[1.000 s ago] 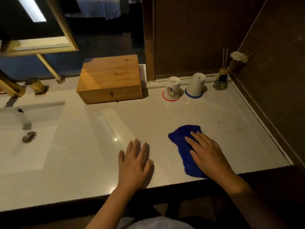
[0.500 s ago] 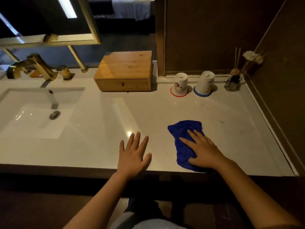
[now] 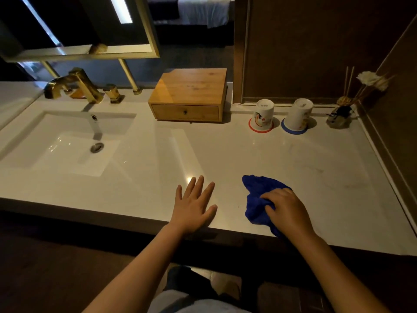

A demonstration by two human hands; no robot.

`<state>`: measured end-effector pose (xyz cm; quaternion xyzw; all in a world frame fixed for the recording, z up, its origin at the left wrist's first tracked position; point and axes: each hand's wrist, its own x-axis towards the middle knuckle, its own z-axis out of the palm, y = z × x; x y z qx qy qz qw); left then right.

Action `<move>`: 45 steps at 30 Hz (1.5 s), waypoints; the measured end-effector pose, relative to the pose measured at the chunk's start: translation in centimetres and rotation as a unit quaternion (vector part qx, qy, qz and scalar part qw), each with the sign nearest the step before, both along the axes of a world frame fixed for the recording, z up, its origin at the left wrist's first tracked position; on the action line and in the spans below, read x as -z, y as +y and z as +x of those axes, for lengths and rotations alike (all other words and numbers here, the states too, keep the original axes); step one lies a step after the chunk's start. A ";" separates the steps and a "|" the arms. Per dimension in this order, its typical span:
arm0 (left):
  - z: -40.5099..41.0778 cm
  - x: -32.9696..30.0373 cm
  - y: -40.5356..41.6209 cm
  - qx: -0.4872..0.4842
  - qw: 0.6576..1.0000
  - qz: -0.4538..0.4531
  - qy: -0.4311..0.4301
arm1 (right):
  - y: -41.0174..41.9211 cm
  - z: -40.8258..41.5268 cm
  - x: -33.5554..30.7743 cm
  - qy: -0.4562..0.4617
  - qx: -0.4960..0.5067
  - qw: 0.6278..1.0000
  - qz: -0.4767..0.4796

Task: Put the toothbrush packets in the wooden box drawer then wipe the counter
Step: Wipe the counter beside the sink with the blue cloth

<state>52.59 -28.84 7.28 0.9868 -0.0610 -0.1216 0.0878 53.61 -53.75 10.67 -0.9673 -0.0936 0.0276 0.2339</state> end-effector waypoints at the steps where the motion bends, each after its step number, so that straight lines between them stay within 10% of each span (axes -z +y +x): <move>1: 0.1 -0.2 0.0 -0.001 1.000 -0.003 0.007 | 0.3 -0.1 -0.5 -0.006 0.005 1.000 0.021; 19: -1.6 -3.4 17.7 -0.137 0.979 -0.032 -0.146 | 12.0 1.7 -5.2 -0.050 -0.031 0.995 0.077; 32: 3.6 -1.5 39.8 -0.111 0.991 0.002 -0.072 | 27.6 2.6 -4.1 -0.002 0.097 0.993 0.064; 41: 4.1 -0.1 42.4 -0.069 0.996 -0.012 -0.053 | 31.1 -1.3 -6.6 -0.024 0.118 0.993 0.015; 45: 4.1 0.2 42.7 -0.064 0.996 -0.006 -0.056 | 33.6 -2.1 -3.4 0.099 0.088 0.989 -0.058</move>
